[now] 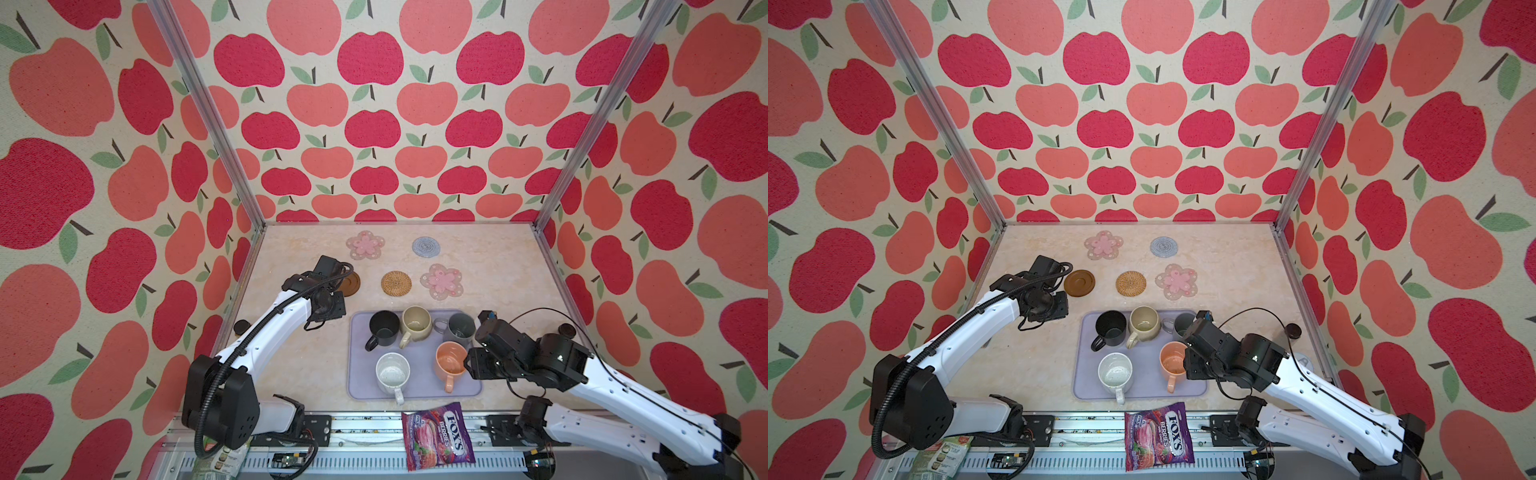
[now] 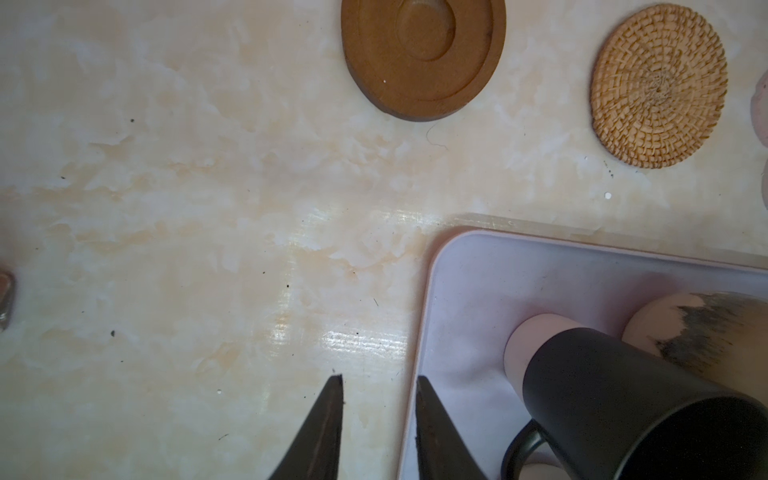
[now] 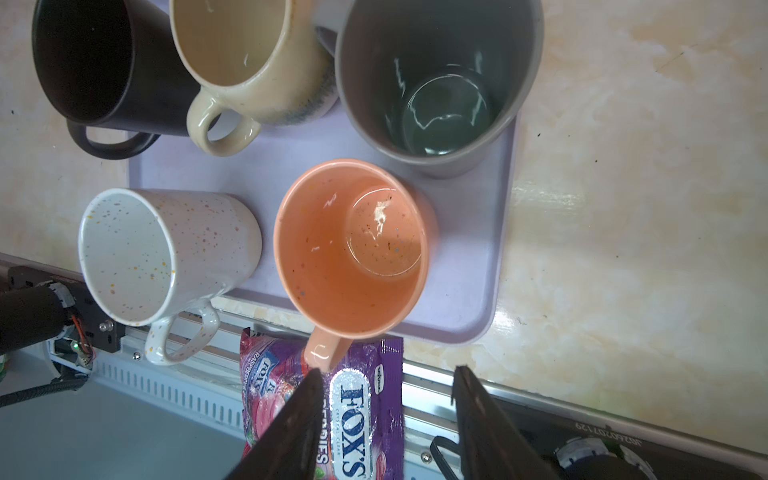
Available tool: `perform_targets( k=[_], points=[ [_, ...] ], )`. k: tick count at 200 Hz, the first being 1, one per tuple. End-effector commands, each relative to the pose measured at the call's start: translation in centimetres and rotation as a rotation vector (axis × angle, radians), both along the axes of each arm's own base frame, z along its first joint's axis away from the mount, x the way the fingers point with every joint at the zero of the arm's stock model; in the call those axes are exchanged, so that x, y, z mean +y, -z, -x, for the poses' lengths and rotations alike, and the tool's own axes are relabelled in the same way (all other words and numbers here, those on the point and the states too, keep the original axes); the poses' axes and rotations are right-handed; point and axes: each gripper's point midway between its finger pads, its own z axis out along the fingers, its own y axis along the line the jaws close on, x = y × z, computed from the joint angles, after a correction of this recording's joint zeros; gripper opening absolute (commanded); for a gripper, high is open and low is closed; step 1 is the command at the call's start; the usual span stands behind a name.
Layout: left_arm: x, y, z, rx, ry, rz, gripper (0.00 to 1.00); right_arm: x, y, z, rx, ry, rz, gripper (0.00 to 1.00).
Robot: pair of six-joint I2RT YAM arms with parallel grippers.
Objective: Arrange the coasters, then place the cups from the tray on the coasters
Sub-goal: 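Move right gripper over peach mug nearest the robot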
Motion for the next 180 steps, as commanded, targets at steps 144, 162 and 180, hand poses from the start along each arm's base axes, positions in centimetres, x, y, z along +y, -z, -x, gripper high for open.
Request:
perform_targets(
  k=[144,162,180],
  points=[
    [1.6,-1.5,-0.9,-0.010,-0.027,0.014,0.33,3.1,-1.4,4.4,-0.053,-0.129,0.007,0.51],
    [1.7,-1.5,-0.7,-0.014,-0.035,0.015,0.33,2.8,-1.4,4.6,-0.049,-0.123,-0.001,0.50],
    [1.6,-1.5,-0.6,-0.021,-0.043,0.027,0.33,2.8,-1.3,4.9,-0.041,-0.139,0.000,0.50]
  ],
)
